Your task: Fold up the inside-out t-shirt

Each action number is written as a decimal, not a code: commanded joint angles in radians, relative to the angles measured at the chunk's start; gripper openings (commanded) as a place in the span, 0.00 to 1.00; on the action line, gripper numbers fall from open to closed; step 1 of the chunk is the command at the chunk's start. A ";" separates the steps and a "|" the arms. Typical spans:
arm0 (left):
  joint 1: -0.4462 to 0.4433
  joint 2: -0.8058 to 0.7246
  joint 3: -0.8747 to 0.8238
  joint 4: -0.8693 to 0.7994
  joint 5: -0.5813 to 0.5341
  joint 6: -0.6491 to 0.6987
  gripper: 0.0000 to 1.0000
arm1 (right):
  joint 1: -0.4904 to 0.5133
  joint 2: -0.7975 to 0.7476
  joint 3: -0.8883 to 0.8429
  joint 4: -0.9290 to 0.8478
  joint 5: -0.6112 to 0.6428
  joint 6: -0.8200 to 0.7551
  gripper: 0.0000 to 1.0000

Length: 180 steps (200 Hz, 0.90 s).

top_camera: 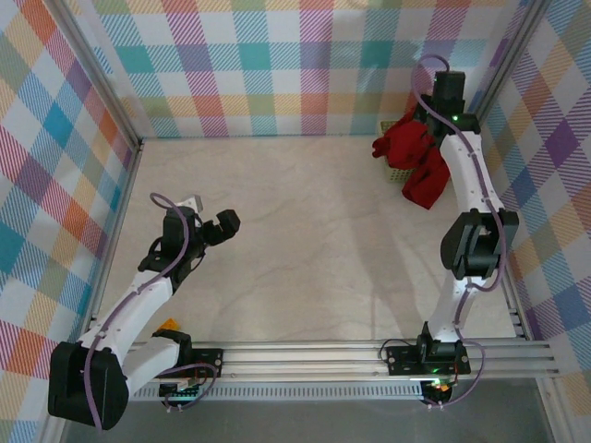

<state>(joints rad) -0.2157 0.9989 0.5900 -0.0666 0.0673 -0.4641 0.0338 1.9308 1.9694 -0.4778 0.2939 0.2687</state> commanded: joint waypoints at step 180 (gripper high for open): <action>-0.015 -0.157 0.026 -0.168 -0.136 -0.064 1.00 | 0.470 -0.325 -0.255 0.093 -0.386 -0.230 0.00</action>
<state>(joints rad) -0.2157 0.8757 0.6136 -0.1864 0.0162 -0.5018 0.5053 1.6287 1.9091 -0.4095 0.0341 0.0132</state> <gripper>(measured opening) 0.997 0.080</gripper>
